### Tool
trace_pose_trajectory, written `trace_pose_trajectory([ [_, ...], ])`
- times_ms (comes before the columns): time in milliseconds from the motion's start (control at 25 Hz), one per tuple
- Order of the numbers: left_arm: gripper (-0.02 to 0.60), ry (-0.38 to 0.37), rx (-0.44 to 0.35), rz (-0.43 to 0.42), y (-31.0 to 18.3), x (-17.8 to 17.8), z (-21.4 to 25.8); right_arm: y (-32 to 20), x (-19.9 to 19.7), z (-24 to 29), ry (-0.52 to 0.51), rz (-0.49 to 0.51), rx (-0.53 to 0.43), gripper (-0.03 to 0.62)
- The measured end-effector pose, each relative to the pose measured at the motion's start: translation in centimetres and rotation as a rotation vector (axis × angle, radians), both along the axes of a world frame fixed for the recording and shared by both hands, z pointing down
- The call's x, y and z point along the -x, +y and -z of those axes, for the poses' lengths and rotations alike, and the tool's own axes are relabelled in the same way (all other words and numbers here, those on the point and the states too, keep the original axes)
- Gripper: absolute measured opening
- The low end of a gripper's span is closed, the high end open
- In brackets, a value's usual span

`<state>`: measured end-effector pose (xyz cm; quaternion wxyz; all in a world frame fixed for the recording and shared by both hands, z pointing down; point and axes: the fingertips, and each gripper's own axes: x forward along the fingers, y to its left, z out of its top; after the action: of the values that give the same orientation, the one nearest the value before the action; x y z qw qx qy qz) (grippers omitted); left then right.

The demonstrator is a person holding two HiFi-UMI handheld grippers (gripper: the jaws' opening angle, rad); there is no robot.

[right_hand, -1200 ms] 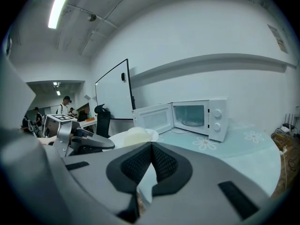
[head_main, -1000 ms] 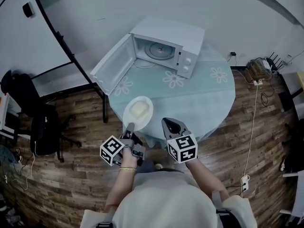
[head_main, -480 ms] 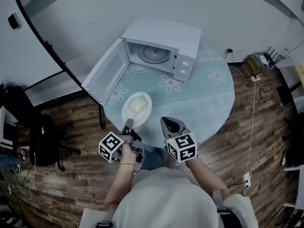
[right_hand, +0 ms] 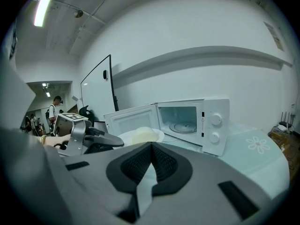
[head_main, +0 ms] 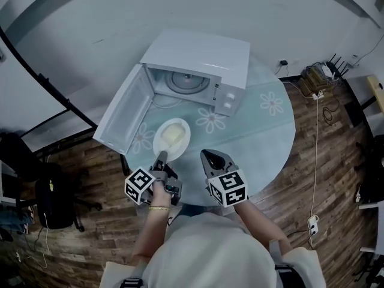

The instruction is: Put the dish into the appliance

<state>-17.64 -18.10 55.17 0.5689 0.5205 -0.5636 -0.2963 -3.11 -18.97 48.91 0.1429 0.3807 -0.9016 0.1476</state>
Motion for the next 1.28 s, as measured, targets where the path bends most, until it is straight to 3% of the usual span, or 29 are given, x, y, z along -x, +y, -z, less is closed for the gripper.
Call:
trace_pose_trajectory([
  [520, 0.046, 0.016, 0.039, -0.069, -10.7, 1.6, -2.3, -7.9, 1.3, -1.7, 0.014, -0.050, 0.052, 0.005],
  [1280, 0.046, 0.040, 0.090, -0.068, -23.0, 2.7, -6.8, -14.2, 2.6, -4.6, 0.041, -0.075, 0.116, 0.005],
])
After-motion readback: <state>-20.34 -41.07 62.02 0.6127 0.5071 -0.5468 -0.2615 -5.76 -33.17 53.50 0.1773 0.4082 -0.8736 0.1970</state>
